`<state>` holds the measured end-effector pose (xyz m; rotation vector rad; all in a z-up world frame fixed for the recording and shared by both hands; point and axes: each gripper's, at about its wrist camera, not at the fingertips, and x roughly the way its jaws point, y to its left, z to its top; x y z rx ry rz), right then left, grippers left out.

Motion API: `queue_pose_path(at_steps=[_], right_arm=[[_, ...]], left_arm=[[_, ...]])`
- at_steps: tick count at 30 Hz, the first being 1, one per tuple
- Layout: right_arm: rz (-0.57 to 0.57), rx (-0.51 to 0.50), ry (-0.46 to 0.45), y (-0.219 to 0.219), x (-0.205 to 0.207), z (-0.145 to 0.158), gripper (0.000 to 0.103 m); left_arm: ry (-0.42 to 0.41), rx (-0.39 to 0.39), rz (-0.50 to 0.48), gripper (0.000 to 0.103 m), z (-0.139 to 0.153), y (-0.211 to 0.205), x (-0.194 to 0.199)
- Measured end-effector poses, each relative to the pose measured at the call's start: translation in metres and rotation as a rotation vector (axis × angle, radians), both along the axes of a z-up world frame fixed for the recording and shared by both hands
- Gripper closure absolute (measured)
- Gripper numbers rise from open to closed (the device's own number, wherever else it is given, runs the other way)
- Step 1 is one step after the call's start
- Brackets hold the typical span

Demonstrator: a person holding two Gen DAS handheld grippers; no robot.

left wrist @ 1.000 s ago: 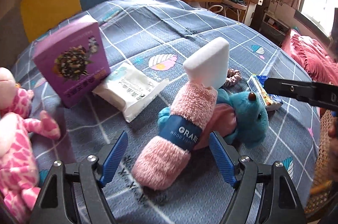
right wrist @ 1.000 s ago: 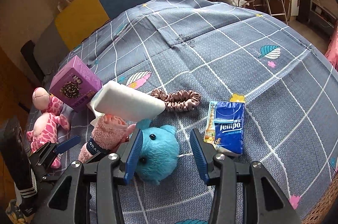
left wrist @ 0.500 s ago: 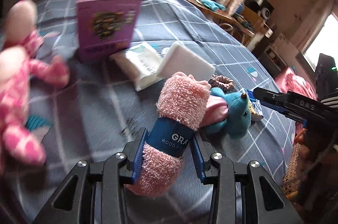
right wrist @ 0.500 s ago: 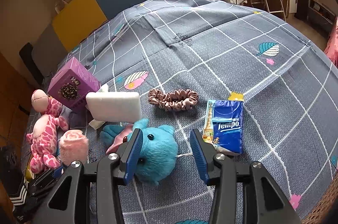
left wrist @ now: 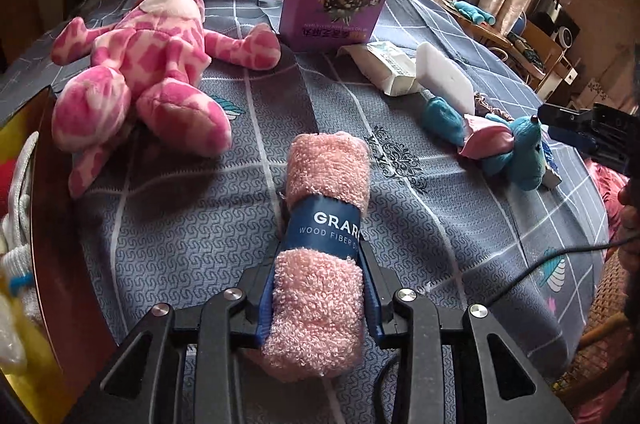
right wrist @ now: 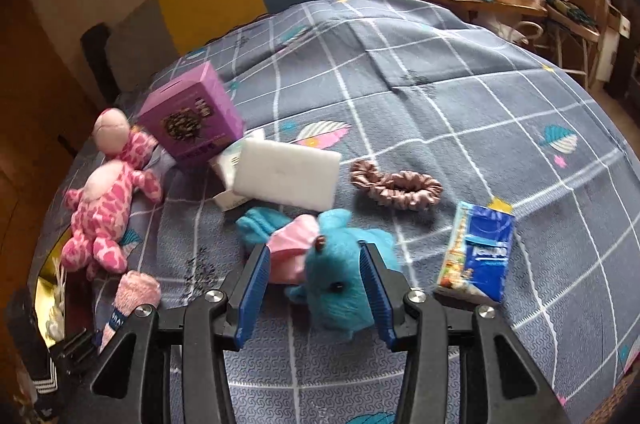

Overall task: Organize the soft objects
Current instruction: 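Lift the pink towel roll toward the gold box while the right tool grasps the white sponge block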

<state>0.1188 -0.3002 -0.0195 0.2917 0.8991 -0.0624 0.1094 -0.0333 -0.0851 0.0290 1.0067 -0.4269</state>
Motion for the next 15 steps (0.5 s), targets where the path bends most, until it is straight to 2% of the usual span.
queue_pose_path(at_steps=[3, 8, 15], right_arm=[[0.119, -0.087, 0.012, 0.024, 0.013, 0.003, 0.056], [0.263, -0.220, 0.038, 0.048, 0.047, 0.010, 0.047], [0.361, -0.335, 0.096, 0.050, 0.099, 0.013, 0.037]], left_arm=[[0.002, -0.007, 0.003, 0.066, -0.002, -0.003, 0.002], [0.007, -0.037, 0.000, 0.066, -0.002, 0.005, 0.002], [0.024, -0.083, 0.006, 0.067, -0.002, 0.013, 0.003]])
